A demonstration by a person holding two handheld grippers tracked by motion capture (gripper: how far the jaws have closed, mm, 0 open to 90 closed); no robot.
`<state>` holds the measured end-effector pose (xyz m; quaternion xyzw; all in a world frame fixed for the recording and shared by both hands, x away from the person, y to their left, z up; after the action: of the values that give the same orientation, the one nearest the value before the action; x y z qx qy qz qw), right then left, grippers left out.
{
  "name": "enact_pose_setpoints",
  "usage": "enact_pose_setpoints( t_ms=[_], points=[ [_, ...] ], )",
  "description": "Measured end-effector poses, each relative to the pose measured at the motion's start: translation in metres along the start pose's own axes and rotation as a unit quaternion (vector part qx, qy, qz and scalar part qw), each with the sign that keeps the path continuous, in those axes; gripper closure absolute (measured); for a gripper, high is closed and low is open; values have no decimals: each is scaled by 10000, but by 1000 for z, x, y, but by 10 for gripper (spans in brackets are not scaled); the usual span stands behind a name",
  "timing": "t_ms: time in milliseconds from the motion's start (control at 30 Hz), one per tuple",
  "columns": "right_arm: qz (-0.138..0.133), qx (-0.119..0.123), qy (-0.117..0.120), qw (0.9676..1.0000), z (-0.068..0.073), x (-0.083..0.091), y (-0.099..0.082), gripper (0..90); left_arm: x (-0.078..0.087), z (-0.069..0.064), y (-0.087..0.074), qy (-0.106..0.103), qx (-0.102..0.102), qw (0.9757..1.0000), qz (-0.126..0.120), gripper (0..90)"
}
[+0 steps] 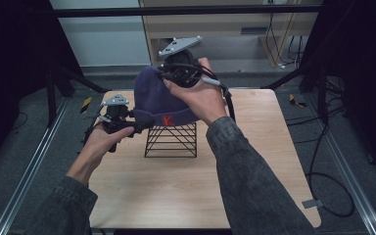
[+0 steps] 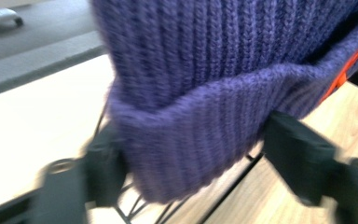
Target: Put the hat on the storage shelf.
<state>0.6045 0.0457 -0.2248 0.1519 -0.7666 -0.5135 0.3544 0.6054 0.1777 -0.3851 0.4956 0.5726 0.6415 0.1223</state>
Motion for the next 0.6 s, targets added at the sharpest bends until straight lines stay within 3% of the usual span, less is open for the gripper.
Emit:
enact_pose_setpoints(
  t_ms=[33,167,400,600],
  points=[
    [-1,-7,-11,10000,-1,0,0,819,1,0,0,37,-52,10000,11,390],
    [-24,-4,-70,10000,-6,3,-1,818,6,-1,5,263,-149,9995,-37,611],
    [16,-88,-223,9997,-21,4,-7,816,14,-4,12,427,-316,9986,-10,647],
    [102,-155,-280,9994,-27,0,-17,812,14,-1,10,546,-275,9981,39,655]
  ],
)
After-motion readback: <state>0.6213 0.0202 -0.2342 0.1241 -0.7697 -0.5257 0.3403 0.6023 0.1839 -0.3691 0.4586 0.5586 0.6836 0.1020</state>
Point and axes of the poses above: each handheld gripper's, and its own axes: x roughly backward along the jaws, y roughly out of its top, z roughly to its left, the point moved 8 cm from there along -x, roughly forward along the jaws, and after that the axes turned 5 degrees about -y, right-handed, at the moved point
